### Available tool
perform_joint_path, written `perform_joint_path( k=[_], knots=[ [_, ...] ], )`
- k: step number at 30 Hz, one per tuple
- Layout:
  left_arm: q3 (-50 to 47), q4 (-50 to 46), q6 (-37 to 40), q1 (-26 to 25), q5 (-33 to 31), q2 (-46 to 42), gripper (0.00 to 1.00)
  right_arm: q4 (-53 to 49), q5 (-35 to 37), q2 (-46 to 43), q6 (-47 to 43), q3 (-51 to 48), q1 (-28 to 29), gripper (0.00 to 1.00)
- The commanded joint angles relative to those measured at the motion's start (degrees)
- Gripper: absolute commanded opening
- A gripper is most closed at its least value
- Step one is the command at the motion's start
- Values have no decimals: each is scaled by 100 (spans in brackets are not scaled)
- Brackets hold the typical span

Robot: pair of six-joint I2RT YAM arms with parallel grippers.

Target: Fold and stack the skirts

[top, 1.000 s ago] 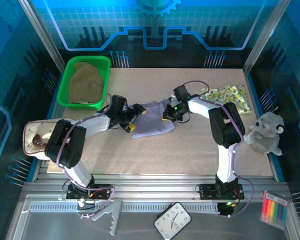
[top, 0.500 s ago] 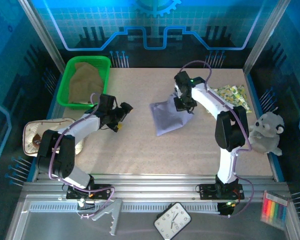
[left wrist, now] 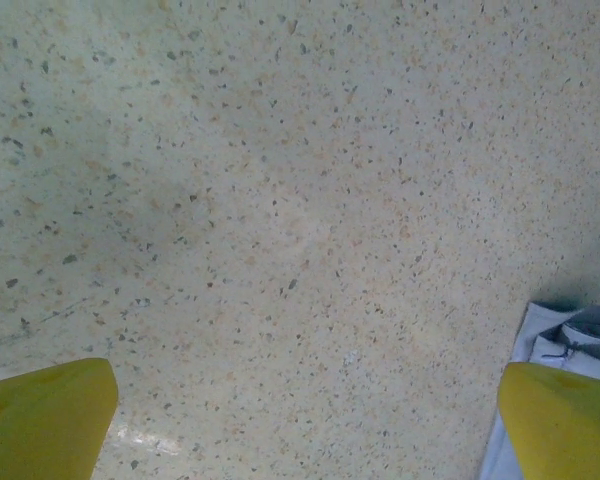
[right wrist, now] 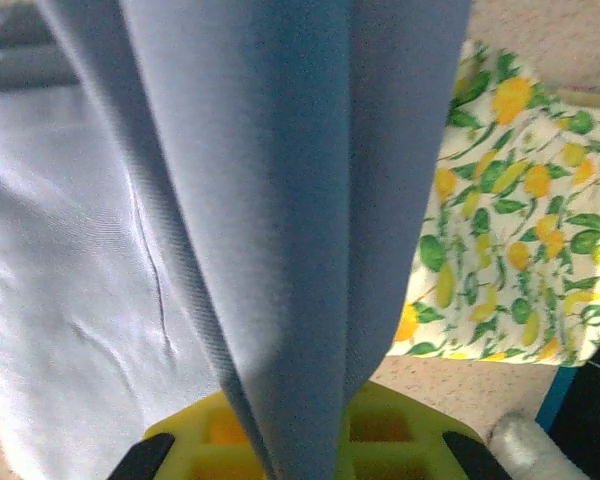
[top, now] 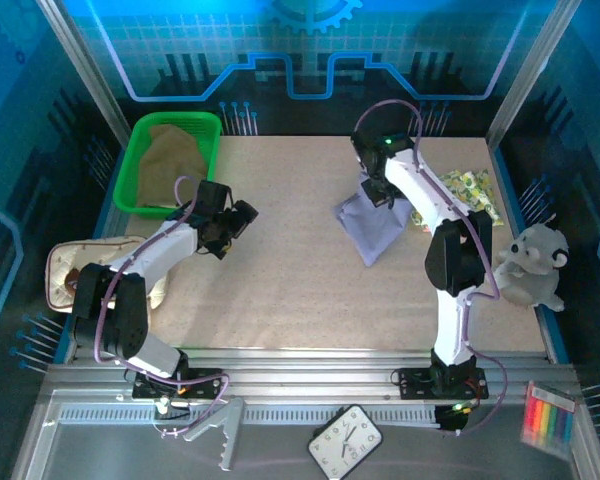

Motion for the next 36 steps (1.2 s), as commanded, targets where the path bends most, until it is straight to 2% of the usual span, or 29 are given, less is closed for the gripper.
perform_joint_path(
  k=[1,4,11,17,27,36],
  knots=[
    [163,-175,211,-25,-203,-180,99,-360,153,54,-144,579,-227,0],
    [188,-174,221,-25,-226,-170,99,-402,-143,45,-175,836,-389,0],
    [290,-292,173,-23,-244,-79,99,-580,-308,125,-350,1265,-719,0],
    [515,-555,201,-25,-210,136,99,-739,-662,219,-319,1734,-818,0],
    [711,-432,239,-16,350,388,99,-1178,-899,277,-237,2657,-976,0],
    [868,-658,214,-16,440,630,99,-1215,-1436,100,-578,2483,-1722,0]
  ],
)
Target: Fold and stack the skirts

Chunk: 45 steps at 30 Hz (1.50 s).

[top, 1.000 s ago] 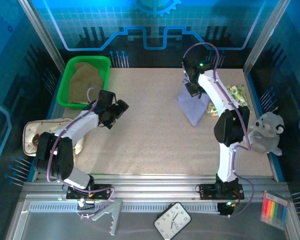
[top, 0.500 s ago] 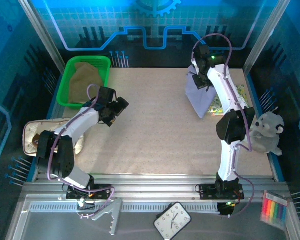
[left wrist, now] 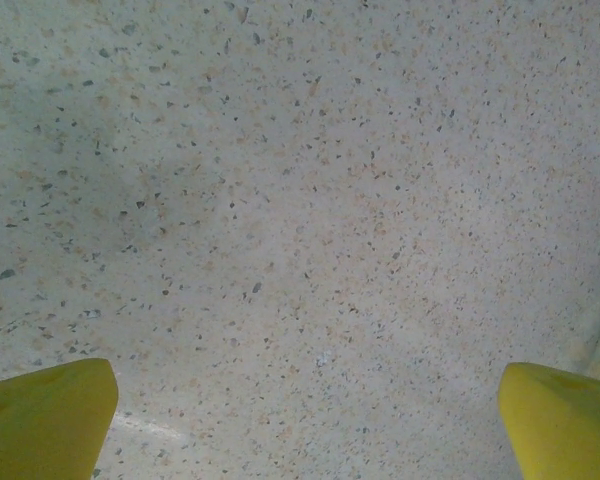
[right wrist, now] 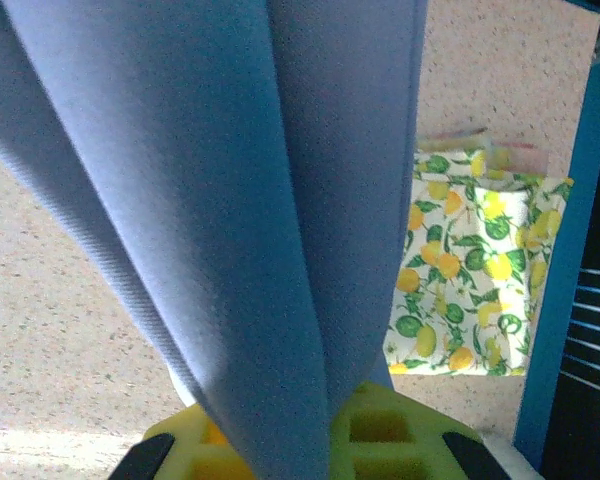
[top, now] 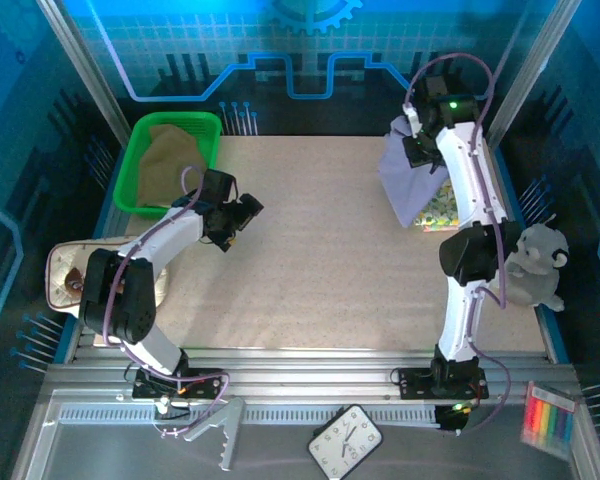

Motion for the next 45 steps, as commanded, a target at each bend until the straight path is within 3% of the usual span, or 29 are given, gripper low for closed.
perform_joint_path(
  k=[1,7,14,22,31,38,45],
  knots=[
    [119,-270,77,-16,122,40,99,-15,-276,-186,-302,-148,-463,0],
    [-82,-371,-50,-20,34,-55,99,1086,-1302,-112,-1203,-1392,-1519,0],
    [-132,-679,-75,-25,-139,-99,99,1984,-1744,750,-1324,-1435,-2316,0],
    [-116,-790,-178,-25,-251,-127,99,2018,-2143,1114,-1499,-1185,-2485,0],
    [-18,-818,-165,-51,-206,-49,99,1650,-1843,1317,-711,-952,-2726,0],
    [-46,-766,-144,-52,-192,-31,99,1888,-1633,921,-578,-1759,-2798,0],
    [52,-766,-90,-52,-129,83,99,2036,-2211,928,-844,-1881,-2796,4]
  ],
)
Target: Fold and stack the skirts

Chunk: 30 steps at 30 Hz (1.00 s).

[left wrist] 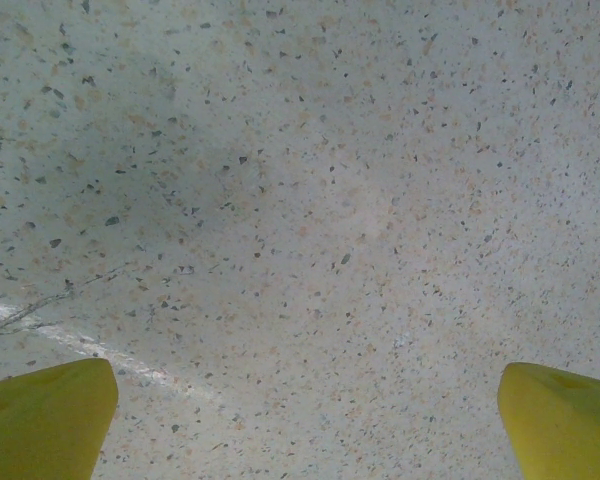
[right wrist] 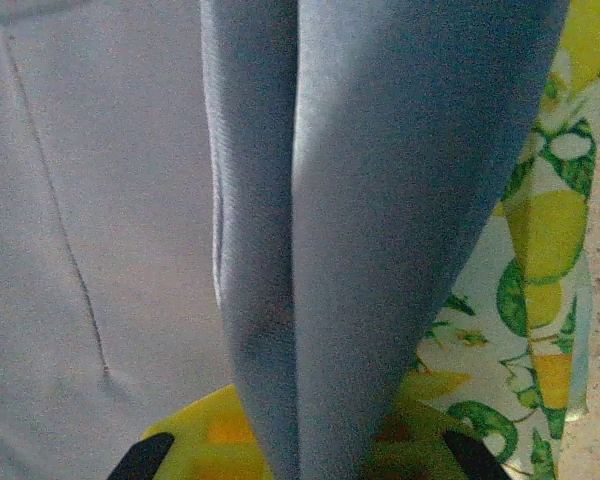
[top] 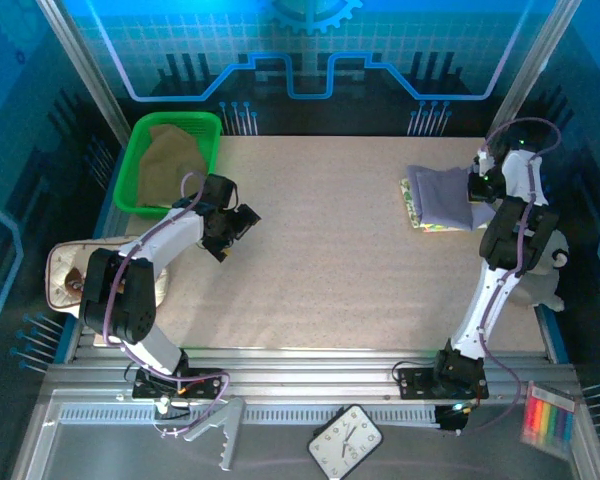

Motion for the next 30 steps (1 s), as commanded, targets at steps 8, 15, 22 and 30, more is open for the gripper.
perform_joint_path(
  k=[8,15,22,30],
  knots=[
    [103,-154,-44,-30,-37,27,99,1008,1178,-820,104,-286,108,34],
    [148,-104,-46,-29,-20,58,99,1268,1655,-1464,257,-565,378,100],
    [371,-65,14,-30,149,340,99,35,-140,-1087,506,-434,941,99],
    [343,-85,86,-30,128,347,99,-272,473,-534,-197,-912,1198,100]
  ],
)
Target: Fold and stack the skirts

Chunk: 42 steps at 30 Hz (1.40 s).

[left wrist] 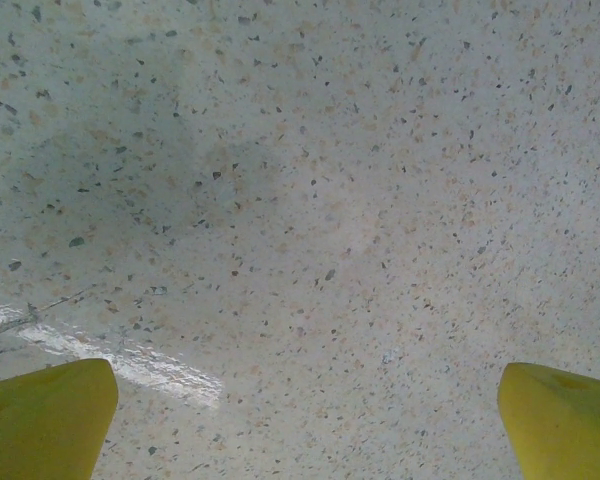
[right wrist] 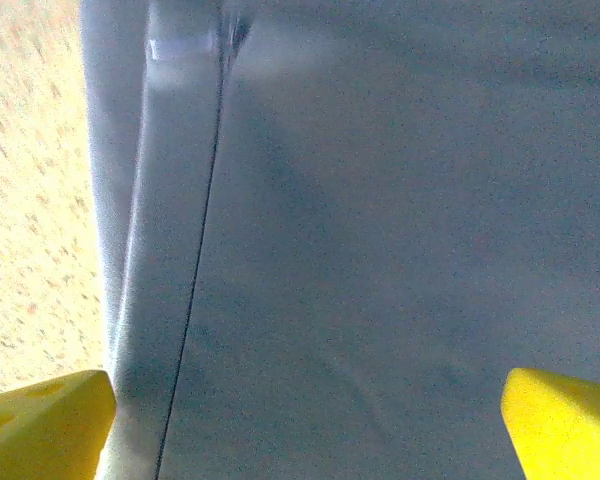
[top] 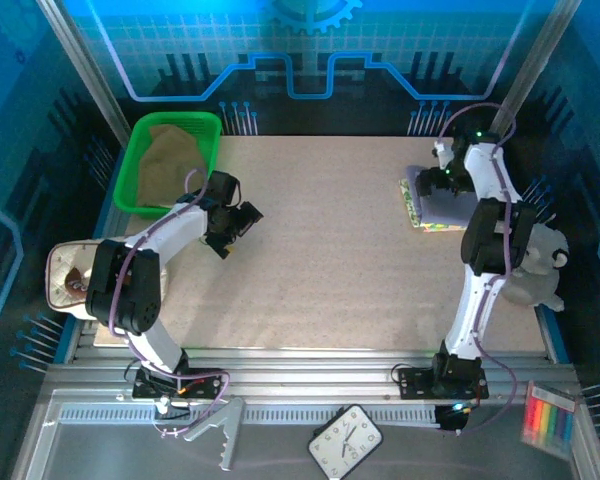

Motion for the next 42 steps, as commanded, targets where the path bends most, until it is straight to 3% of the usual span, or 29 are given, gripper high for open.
perform_joint_path(
  k=[1,5,9,13,17,20,23,27,31,36,38,42],
  knots=[
    [39,-67,56,-30,62,-10,99,-293,142,94,-358,-458,-76,100],
    [1,-40,39,-30,80,14,99,-25,-163,102,-987,-1072,-69,99],
    [21,-9,32,-29,84,8,99,-49,-47,63,-1218,-1046,-76,99],
    [2,2,18,-30,71,1,99,97,-734,-514,-1089,-1009,-177,100],
    [-17,32,24,-30,91,-10,99,487,-385,-843,-483,-1020,-377,99],
    [-29,34,45,-29,75,-35,99,448,-429,-760,-97,-930,-636,90],
    [-57,42,59,-21,55,-70,99,386,-75,-644,-165,-1017,-630,75],
    [-52,45,69,-4,63,-72,99,298,77,-448,-264,-1145,-559,77],
    [-22,30,103,5,63,-95,99,282,-1035,-561,-333,-1174,-532,88],
    [-48,26,106,12,38,-141,99,230,-2491,-897,-322,-1033,-498,90],
    [-80,35,87,14,43,-158,99,514,-2401,-1094,-87,-1209,-506,89],
    [-155,61,95,15,45,-189,99,967,-1064,-1303,794,-1506,-661,60]
  ],
)
